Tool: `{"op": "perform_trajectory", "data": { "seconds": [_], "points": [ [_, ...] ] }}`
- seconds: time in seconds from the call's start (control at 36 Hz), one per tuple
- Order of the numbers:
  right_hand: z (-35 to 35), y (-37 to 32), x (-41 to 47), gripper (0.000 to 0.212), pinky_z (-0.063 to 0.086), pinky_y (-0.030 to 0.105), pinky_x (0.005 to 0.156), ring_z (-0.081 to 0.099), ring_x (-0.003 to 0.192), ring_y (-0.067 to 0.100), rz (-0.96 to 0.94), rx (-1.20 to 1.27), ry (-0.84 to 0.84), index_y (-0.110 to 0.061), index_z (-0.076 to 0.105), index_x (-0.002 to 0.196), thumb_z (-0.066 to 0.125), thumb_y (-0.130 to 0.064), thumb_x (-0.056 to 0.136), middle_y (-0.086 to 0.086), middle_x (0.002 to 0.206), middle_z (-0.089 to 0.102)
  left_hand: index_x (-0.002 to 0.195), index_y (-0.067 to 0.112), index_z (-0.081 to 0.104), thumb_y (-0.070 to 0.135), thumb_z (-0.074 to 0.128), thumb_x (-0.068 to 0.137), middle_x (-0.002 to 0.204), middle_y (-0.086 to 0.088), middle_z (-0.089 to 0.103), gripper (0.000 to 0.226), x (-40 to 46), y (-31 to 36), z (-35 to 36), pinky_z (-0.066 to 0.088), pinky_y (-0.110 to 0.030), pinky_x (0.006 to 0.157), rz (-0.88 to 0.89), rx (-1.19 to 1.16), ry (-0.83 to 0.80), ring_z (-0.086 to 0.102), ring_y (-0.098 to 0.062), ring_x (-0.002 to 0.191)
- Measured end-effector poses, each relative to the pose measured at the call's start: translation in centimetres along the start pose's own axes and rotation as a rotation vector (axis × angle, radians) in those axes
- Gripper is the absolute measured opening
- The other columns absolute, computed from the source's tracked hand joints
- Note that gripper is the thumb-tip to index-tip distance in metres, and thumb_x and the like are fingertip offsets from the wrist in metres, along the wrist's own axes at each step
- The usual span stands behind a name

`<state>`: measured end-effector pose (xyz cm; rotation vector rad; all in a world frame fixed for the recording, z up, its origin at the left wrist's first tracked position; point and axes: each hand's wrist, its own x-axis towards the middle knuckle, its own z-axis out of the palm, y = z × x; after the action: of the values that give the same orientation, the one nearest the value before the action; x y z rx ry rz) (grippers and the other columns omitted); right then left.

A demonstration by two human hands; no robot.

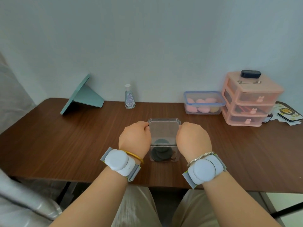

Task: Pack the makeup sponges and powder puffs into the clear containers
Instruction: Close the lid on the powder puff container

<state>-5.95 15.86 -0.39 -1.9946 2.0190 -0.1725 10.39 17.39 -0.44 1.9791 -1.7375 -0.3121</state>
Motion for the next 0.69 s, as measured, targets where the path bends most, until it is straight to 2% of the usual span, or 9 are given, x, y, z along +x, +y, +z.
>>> {"op": "perform_trajectory", "data": {
  "seconds": [0.06,0.11,0.17,0.25,0.31,0.39,0.56,0.61,0.69],
  "points": [
    [0.0,0.3,-0.1,0.04,0.027,0.021,0.107,0.047,0.129,0.017,-0.023,-0.013,-0.004,-0.014,0.042,0.141,0.043,-0.023,0.102,0.005,0.145,0.046,0.135,0.022,0.056,0.028,0.038,0.104,0.118,0.0,0.068,0.036,0.0,-0.1,0.1,0.049,-0.025,0.082,0.013,0.019,-0.004,0.065,-0.017,0.1],
    [0.1,0.4,-0.2,0.037,0.033,0.02,0.103,0.052,0.125,0.016,-0.021,0.018,0.042,-0.014,0.045,0.138,0.042,-0.025,0.102,0.004,0.141,0.05,0.139,0.022,0.051,0.032,0.035,0.105,0.122,0.0,0.067,0.039,-0.1,-0.2,0.2,0.05,-0.026,0.087,0.034,0.067,-0.029,0.064,-0.018,0.104],
    [-0.1,-0.1,-0.4,0.032,0.048,0.025,0.087,0.062,0.108,0.018,-0.012,0.0,0.174,-0.017,0.052,0.13,0.041,-0.029,0.102,0.004,0.125,0.062,0.141,0.02,0.048,0.039,0.033,0.104,0.128,-0.002,0.064,0.043,-0.3,-0.1,0.2,0.048,-0.026,0.089,0.06,0.122,-0.051,0.062,-0.018,0.111],
    [-0.4,-0.3,-0.9,0.038,0.047,0.028,0.07,0.063,0.099,0.02,-0.033,0.035,0.348,-0.019,0.047,0.134,0.037,-0.036,0.102,0.003,0.119,0.062,0.146,0.019,0.039,0.058,0.037,0.097,0.155,-0.005,0.037,0.063,-0.9,0.3,-0.1,0.035,-0.032,0.109,0.16,0.169,-0.038,0.037,-0.023,0.14],
    [-0.3,-0.2,-1.0,0.042,0.045,0.027,0.076,0.056,0.109,0.019,-0.152,0.087,0.442,-0.02,0.048,0.136,0.043,-0.037,0.098,0.002,0.129,0.055,0.151,0.02,0.031,0.065,0.039,0.092,0.161,-0.003,0.022,0.075,-1.3,0.7,-0.8,0.022,-0.034,0.117,0.307,0.172,0.008,0.023,-0.022,0.147],
    [-0.4,0.0,-1.5,0.034,0.043,0.028,0.083,0.051,0.112,0.017,-0.315,0.137,0.452,-0.021,0.06,0.125,0.051,-0.032,0.094,-0.001,0.122,0.057,0.148,0.023,0.037,0.064,0.044,0.089,0.155,0.003,0.038,0.072,-1.6,0.8,-1.4,0.022,-0.033,0.118,0.534,0.297,-0.057,0.035,-0.015,0.141],
    [0.3,-0.4,-0.8,0.028,0.044,0.027,0.08,0.056,0.1,0.013,-0.402,0.024,0.328,-0.026,0.068,0.103,0.043,-0.036,0.095,-0.007,0.098,0.065,0.15,0.026,0.033,0.04,0.044,0.099,0.158,0.003,0.032,0.054,-0.2,0.9,0.2,0.019,-0.032,0.12,0.508,0.415,-0.172,0.031,-0.015,0.144],
    [0.6,-0.4,0.0,0.031,0.043,0.029,0.093,0.056,0.111,0.014,-0.424,0.033,0.328,-0.026,0.066,0.114,0.042,-0.035,0.097,-0.005,0.114,0.066,0.152,0.023,0.028,0.037,0.04,0.101,0.161,0.001,0.026,0.054,0.7,0.9,0.8,0.017,-0.03,0.12,0.495,0.423,-0.163,0.025,-0.015,0.147],
    [1.0,-0.2,1.7,0.045,0.028,0.033,0.114,0.037,0.138,0.013,-0.407,0.016,0.269,-0.025,0.048,0.14,0.037,-0.04,0.099,-0.005,0.146,0.047,0.154,0.021,0.025,0.028,0.037,0.102,0.162,0.001,0.022,0.053,2.9,1.0,1.9,0.014,-0.029,0.12,0.493,0.417,-0.147,0.021,-0.015,0.149]
  ]
}}
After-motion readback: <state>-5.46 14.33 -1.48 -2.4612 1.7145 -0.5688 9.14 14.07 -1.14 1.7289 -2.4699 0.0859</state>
